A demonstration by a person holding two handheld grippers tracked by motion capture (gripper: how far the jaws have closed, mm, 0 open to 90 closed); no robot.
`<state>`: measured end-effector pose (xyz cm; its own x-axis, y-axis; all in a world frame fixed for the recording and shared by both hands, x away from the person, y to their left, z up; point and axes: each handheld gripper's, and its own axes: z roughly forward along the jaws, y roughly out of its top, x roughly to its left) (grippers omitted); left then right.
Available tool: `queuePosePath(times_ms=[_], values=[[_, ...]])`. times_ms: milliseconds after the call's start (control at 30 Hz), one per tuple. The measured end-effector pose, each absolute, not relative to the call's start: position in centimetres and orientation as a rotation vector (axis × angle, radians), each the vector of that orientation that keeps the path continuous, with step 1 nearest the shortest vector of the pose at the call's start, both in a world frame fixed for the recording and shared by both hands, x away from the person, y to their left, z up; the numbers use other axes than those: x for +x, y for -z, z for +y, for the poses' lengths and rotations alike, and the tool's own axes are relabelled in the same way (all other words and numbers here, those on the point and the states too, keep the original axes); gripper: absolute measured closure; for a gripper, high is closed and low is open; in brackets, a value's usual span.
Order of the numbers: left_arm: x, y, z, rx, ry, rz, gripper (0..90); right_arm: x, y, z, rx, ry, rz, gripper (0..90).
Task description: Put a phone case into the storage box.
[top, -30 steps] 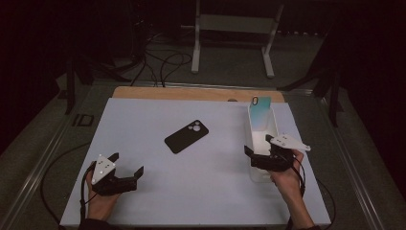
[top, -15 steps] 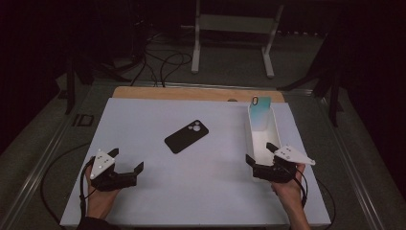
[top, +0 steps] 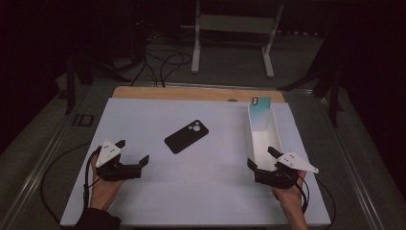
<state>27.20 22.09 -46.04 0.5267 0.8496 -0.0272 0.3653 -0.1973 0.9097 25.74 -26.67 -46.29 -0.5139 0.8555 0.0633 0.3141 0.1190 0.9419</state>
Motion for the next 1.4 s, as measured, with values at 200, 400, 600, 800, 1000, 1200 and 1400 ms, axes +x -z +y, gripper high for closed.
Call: queuePosePath(times_ms=[200, 400, 600, 800, 1000, 1200, 1400], values=[[28.9, 45.7, 21.1, 1.811, -0.596, 0.996, 0.0, 25.8, 46.3, -26.7, 1.124, -1.399, 1.896, 8.9], [30.8, 45.5, 20.1, 1.845, -0.573, 0.978, 0.0, 25.8, 46.1, -26.8, 1.127, -1.410, 1.891, 8.9], [32.7, 45.5, 19.0, 1.887, -0.546, 0.959, 0.0, 25.8, 45.9, -26.9, 1.125, -1.415, 1.892, 8.9], [34.3, 45.7, 18.1, 1.931, -0.525, 0.965, 0.0, 26.0, 45.8, -26.9, 1.122, -1.411, 1.896, 8.9], [35.2, 45.9, 17.4, 1.954, -0.508, 0.968, 0.0, 26.0, 45.8, -26.9, 1.118, -1.412, 1.898, 8.9], [36.6, 46.6, 16.5, 1.993, -0.469, 0.983, 0.0, 26.0, 45.7, -26.9, 1.119, -1.414, 1.897, 8.9], [37.5, 47.0, 16.1, 2.020, -0.444, 1.006, 1.6, 26.1, 45.7, -26.9, 1.117, -1.412, 1.901, 8.9]])
